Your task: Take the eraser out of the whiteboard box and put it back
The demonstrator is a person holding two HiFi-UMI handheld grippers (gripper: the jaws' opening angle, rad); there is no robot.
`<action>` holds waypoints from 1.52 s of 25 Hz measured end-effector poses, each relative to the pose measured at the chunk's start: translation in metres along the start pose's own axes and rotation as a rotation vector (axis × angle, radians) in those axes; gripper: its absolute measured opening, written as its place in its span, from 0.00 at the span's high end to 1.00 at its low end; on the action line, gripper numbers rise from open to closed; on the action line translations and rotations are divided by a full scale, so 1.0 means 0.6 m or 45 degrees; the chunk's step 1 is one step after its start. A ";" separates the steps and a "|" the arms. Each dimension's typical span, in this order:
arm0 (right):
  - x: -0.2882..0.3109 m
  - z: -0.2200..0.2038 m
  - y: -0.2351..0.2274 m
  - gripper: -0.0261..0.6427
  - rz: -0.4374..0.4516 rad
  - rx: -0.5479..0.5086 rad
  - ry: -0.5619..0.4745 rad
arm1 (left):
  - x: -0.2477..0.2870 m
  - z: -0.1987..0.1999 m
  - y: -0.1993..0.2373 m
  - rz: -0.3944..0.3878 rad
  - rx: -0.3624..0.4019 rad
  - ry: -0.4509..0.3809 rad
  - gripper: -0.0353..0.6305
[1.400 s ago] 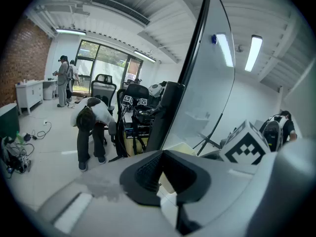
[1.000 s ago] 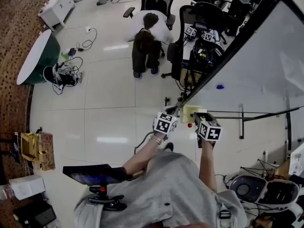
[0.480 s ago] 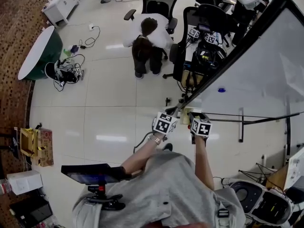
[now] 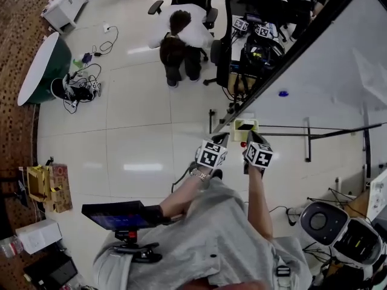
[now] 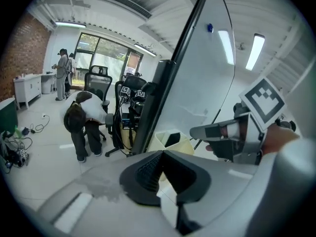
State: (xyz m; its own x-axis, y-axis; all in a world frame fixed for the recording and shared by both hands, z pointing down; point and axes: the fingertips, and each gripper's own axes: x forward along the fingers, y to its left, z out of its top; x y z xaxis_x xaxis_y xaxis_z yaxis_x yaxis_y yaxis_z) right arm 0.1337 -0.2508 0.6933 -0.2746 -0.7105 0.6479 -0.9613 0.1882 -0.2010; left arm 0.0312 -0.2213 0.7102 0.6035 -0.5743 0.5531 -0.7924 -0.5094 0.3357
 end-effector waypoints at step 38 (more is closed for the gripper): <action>-0.279 -0.200 0.114 0.96 0.420 -0.230 0.004 | -0.139 -0.137 -0.258 0.230 -0.007 -0.108 0.94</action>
State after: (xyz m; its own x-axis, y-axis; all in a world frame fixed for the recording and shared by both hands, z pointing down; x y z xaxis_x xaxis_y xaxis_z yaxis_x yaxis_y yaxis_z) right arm 0.1116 -0.0374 0.6593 -0.5701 -0.5896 0.5722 -0.8092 0.5233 -0.2670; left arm 0.0962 -0.0416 0.6745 0.4567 -0.7080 0.5387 -0.8888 -0.3897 0.2413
